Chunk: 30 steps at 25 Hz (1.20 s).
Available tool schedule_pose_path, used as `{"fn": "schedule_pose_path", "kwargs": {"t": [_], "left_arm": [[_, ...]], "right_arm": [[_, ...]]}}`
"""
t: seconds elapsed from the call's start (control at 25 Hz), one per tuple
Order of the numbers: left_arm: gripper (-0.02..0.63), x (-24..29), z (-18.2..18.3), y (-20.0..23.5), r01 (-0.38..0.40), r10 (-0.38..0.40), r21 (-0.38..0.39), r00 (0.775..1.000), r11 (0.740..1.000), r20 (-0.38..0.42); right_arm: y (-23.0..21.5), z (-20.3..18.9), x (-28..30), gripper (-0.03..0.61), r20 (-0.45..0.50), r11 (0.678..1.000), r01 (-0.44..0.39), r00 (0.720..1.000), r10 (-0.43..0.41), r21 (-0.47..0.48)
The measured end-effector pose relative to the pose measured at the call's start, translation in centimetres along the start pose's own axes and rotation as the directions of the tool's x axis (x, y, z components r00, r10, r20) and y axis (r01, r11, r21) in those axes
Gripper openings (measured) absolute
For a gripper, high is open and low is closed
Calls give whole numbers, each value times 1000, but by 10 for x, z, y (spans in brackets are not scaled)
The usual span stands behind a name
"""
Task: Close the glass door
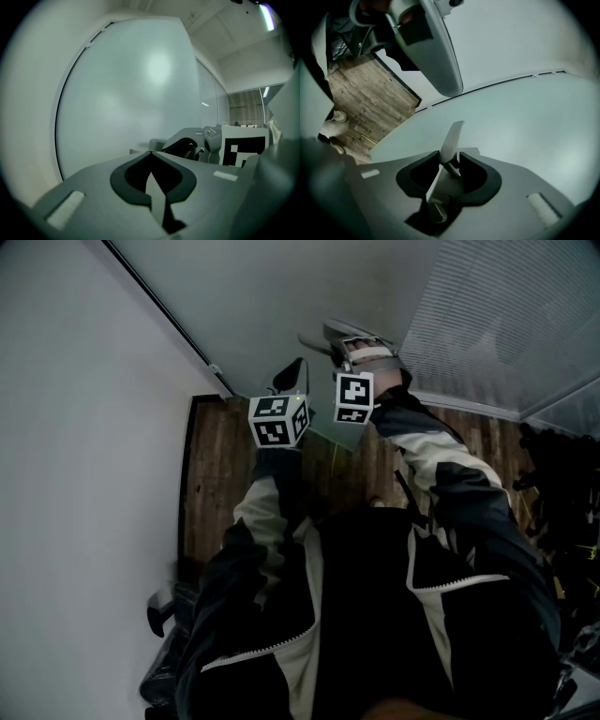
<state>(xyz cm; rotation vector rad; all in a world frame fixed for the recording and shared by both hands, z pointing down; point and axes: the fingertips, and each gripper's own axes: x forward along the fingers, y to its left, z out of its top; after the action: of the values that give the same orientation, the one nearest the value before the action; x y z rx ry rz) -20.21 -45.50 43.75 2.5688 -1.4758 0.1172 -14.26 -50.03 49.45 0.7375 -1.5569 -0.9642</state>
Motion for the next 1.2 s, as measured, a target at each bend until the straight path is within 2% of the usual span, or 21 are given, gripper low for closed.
{"fn": "schedule_pose_path", "kwargs": {"t": [0.28,0.44,0.68,0.96,1.2], "left_arm": [[3,9,4,-16,4,-4,4,1000,1000,-6],[3,15,7,-19,1,-1,-47,1000,999,5],[3,21,9,-28,-15,15,-53,1000,998,1],[3,27,14,-35,-38,38,-11,999,999,-1],[3,39,10,-43,-38,39,29,999,999,-35]], "right_arm": [[-11,-20,14,143,5,1000,2,1000,-2,0],[-18,-38,31,143,-5,1000,1,1000,-1,-13],[-35,-69,57,144,-37,999,-11,999,10,-32],[-55,-99,102,141,-84,996,-5,996,-3,-93],[-82,-130,144,140,-148,991,-2,989,-18,-134]]}}
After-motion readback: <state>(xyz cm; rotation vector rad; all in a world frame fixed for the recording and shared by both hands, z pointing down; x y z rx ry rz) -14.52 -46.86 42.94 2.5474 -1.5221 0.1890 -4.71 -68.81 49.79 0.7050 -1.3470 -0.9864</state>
